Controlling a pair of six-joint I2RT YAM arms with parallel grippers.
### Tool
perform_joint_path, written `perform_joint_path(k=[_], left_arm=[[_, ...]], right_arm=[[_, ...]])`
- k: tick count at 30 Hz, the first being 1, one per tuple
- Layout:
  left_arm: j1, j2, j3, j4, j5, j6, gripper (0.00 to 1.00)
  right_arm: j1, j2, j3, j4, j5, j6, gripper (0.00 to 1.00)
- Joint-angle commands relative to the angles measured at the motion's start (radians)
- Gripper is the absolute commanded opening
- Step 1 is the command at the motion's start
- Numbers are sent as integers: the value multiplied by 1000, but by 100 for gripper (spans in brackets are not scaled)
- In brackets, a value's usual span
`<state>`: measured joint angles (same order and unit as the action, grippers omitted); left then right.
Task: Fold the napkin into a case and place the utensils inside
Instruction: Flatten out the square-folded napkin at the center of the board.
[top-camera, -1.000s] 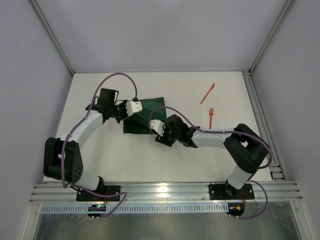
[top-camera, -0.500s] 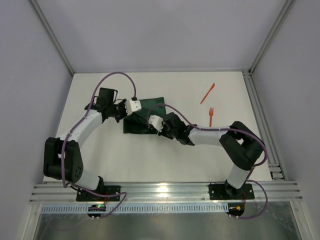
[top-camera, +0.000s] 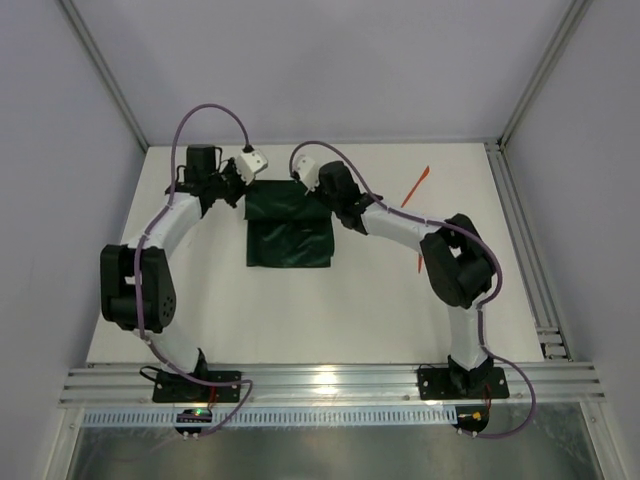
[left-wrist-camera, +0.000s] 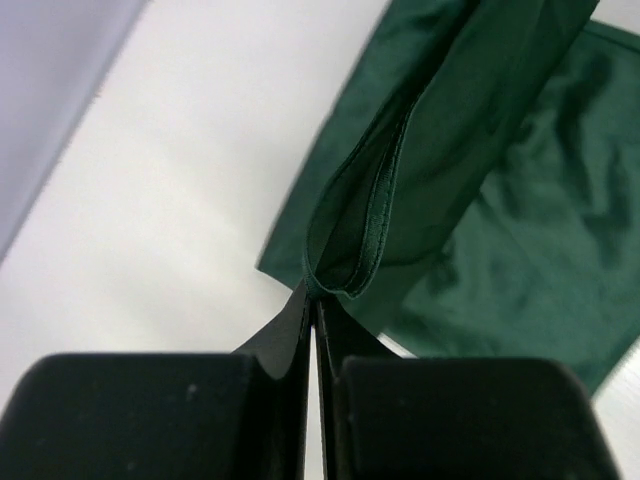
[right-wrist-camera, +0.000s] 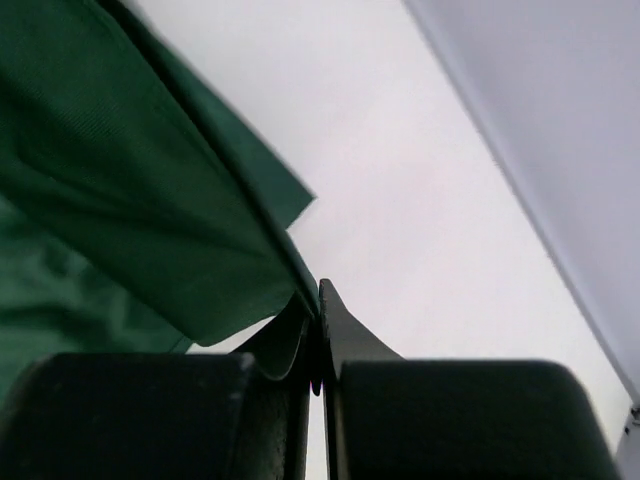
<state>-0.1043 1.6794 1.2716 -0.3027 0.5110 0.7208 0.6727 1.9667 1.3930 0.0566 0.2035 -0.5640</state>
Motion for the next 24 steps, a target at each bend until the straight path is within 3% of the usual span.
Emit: perform_joint_path(k=[1, 16, 24], left_arm=[[-2, 39, 69, 226, -97, -155, 0], [29, 275, 351, 356, -270, -316, 0], [35, 333, 454, 387, -293, -356, 0]], right_arm=[[-42, 90, 170, 14, 111, -14, 4], [-76, 388, 654, 178, 284, -241, 4], [-99, 460, 784, 235, 281, -281, 4]])
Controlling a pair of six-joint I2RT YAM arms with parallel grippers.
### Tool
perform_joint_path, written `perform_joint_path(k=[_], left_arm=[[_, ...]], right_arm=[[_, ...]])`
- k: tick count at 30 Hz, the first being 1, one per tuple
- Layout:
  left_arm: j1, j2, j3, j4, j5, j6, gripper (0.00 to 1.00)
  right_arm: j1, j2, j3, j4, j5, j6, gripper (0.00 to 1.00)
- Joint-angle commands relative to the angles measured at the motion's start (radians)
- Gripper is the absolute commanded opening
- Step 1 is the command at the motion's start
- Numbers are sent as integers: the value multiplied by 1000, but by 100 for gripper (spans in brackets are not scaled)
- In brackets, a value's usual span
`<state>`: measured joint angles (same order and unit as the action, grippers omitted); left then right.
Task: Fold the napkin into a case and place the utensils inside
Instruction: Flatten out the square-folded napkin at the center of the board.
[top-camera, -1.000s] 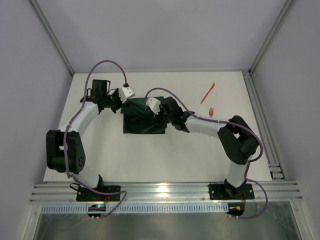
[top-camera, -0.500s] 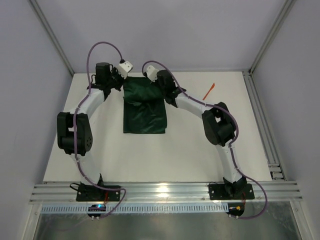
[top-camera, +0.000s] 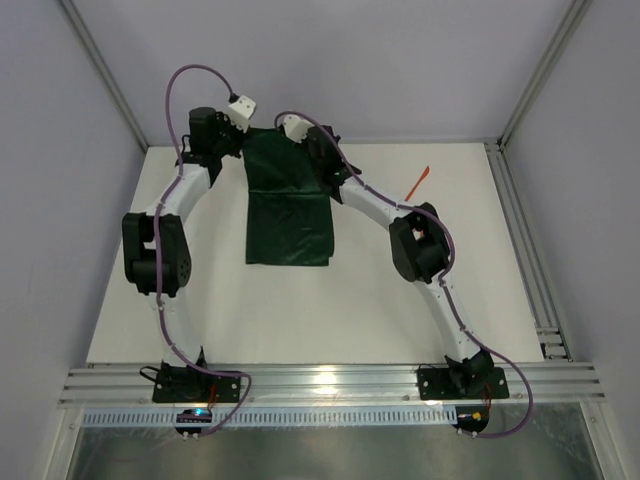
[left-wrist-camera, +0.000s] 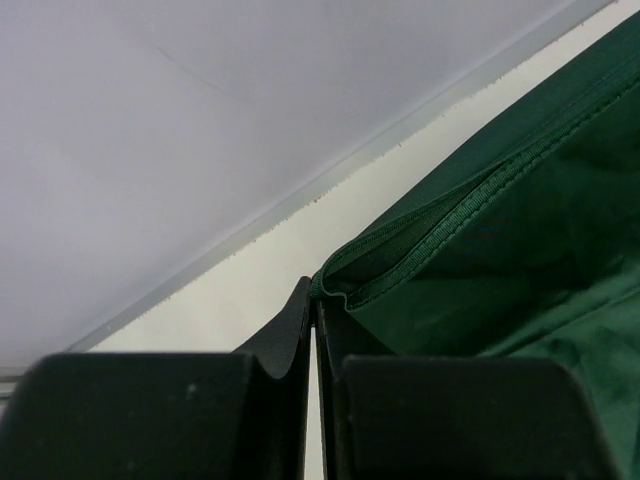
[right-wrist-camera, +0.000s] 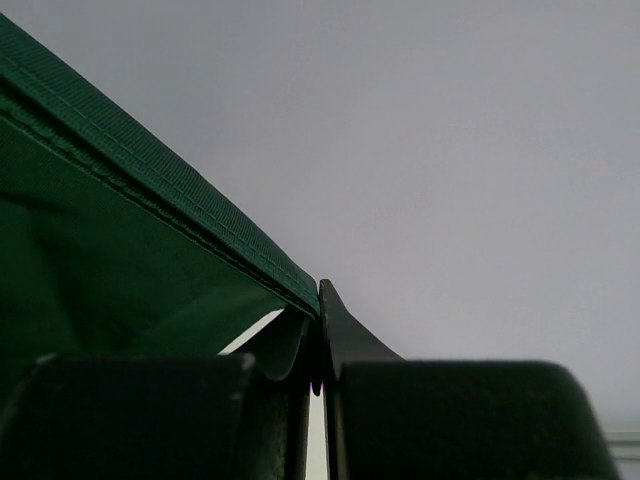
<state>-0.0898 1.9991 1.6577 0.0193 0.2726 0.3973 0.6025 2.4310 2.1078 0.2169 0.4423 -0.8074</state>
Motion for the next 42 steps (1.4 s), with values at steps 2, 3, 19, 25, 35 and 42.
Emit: perform_joint_path(k=[2, 3, 19, 25, 35, 42], left_arm=[[21, 27, 82, 61, -44, -38, 0], [21, 30, 85, 57, -35, -37, 0], [44, -132, -270, 18, 131, 37, 0], [44, -209, -386, -44, 132, 119, 0], [44, -355, -515, -240, 128, 388, 0], [44, -404, -596, -321, 138, 456, 0]], right_arm=[[-29, -3, 77, 64, 21, -45, 4], [-29, -3, 72, 64, 18, -49, 4], [-9, -308, -538, 104, -223, -12, 4], [66, -418, -798, 118, -166, -50, 4], [151, -539, -1002, 122, -133, 23, 4], [198, -599, -1100, 113, -119, 96, 4]])
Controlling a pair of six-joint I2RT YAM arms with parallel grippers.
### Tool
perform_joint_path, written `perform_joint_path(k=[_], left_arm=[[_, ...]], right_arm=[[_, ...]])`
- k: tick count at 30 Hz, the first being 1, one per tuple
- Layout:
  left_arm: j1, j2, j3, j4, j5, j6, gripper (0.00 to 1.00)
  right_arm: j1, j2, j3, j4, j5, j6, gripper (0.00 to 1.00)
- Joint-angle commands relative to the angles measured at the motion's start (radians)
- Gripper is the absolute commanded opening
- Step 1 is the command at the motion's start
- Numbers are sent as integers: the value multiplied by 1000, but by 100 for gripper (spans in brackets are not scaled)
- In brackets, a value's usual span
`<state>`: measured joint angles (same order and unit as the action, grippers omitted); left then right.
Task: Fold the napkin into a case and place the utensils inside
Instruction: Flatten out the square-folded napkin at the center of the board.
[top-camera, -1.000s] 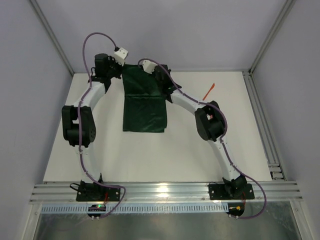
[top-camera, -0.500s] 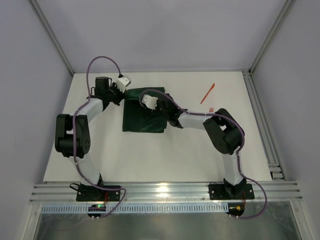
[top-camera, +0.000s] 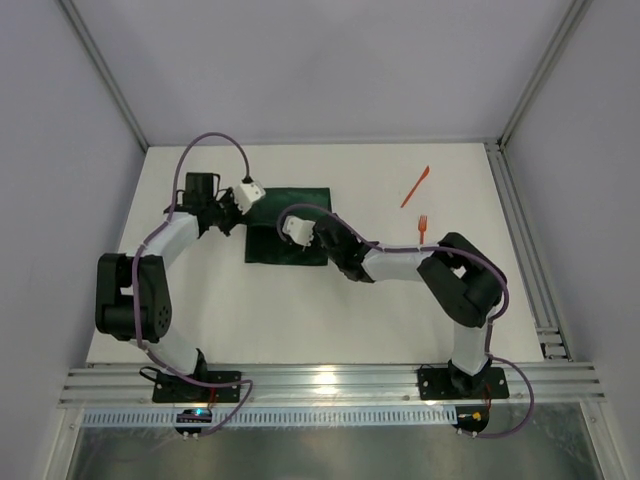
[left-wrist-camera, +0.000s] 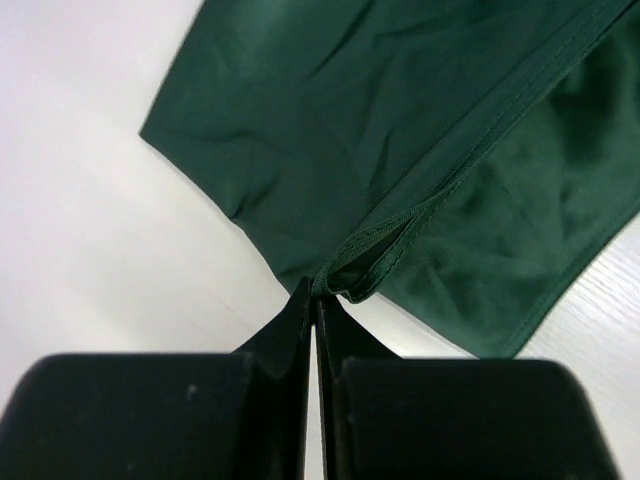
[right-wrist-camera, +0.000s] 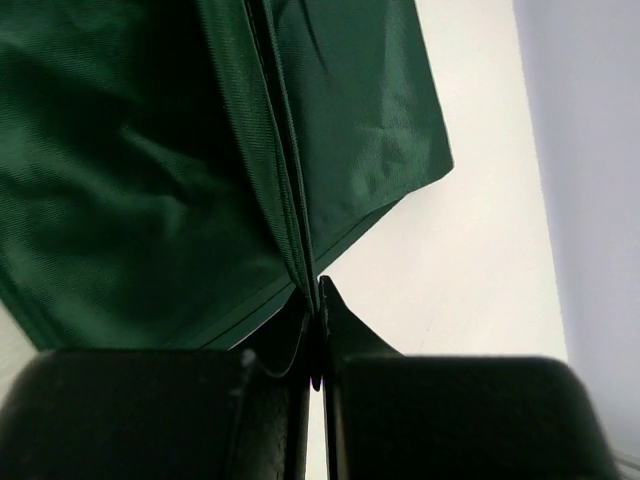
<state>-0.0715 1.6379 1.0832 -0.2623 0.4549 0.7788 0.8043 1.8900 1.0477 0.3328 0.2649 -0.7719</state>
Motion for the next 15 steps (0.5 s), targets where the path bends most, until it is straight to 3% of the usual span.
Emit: perform_joint_path(k=[1, 5, 15], left_arm=[[26, -44, -34, -57, -39, 79, 0], [24, -44, -61, -83, -16, 97, 0], [24, -27, -101, -115, -27, 171, 11]], right_arm=[[-2, -63, -49, -3, 60, 65, 4], [4, -80, -94, -12, 63, 74, 4], [21, -81, -114, -31, 71, 85, 6]])
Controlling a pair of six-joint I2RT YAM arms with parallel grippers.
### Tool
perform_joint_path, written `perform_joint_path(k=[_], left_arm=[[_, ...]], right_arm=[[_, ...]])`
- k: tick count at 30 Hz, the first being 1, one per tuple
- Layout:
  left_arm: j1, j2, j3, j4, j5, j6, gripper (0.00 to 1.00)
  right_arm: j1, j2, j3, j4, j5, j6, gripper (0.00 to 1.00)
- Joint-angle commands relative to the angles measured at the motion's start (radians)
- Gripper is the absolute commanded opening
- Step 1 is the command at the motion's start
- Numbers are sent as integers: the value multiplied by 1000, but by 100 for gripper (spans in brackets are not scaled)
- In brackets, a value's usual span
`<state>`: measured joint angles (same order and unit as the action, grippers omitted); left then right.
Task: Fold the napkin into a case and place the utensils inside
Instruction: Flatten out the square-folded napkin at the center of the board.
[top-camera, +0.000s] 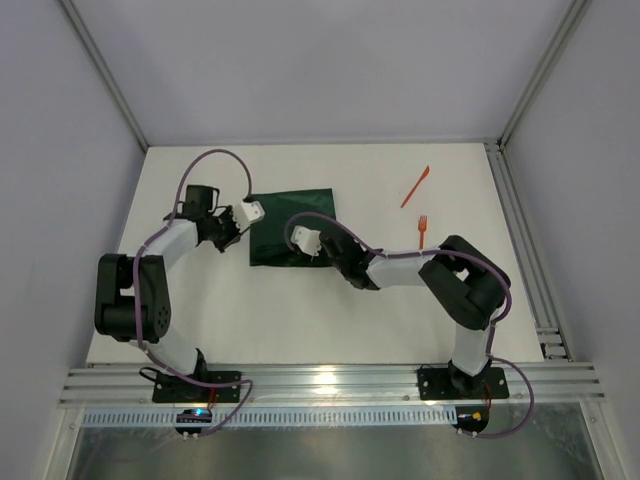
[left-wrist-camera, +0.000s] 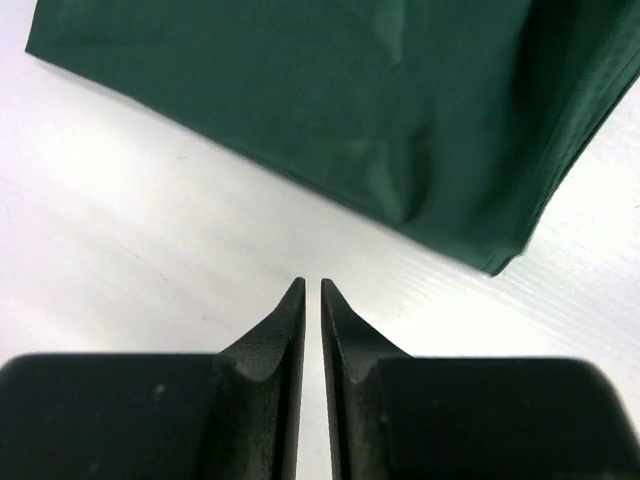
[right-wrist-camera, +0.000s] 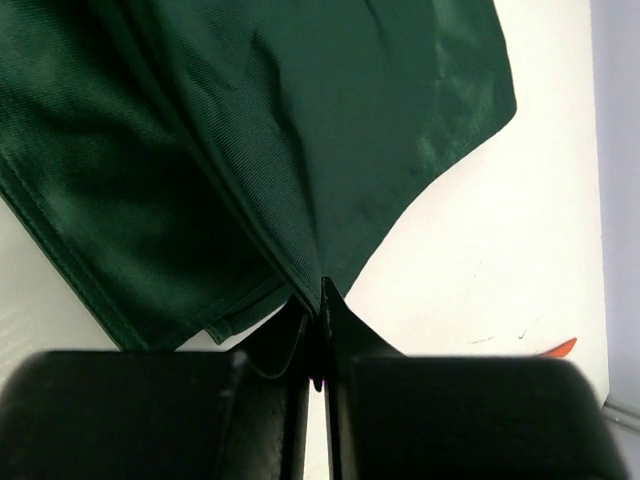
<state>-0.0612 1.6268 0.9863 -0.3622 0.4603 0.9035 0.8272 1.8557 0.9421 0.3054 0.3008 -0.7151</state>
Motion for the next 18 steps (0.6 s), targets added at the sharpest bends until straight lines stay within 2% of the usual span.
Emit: perform_joint_path(k=[1, 3, 4, 7, 10, 11, 14, 17, 18], left_arm=[[12, -10, -5, -18, -38, 51, 13], [12, -8, 0, -33, -45, 60, 16], [14, -10, 2, -40, -48, 66, 18], [15, -24, 15, -82, -34, 75, 21], [15, -54, 31, -138, 26, 71, 25], [15, -64, 34, -156, 49, 69, 30], [6, -99, 26, -191, 107, 63, 39], [-34, -123, -4, -172, 91, 51, 44], [-45, -128, -14, -155, 80, 23, 44]], right_arm=[[0, -44, -8, -6, 31, 32, 10], [1, -47, -8, -12, 27, 40, 16], [3, -53, -8, -20, 12, 42, 23], [4, -76, -14, -41, -6, 48, 31], [10, -124, -34, -78, -72, 49, 41], [12, -139, -42, -83, -107, 51, 44], [15, -212, -78, -94, -170, 74, 46], [13, -279, -114, -114, -285, 130, 48], [7, -321, -120, -120, -366, 150, 49]])
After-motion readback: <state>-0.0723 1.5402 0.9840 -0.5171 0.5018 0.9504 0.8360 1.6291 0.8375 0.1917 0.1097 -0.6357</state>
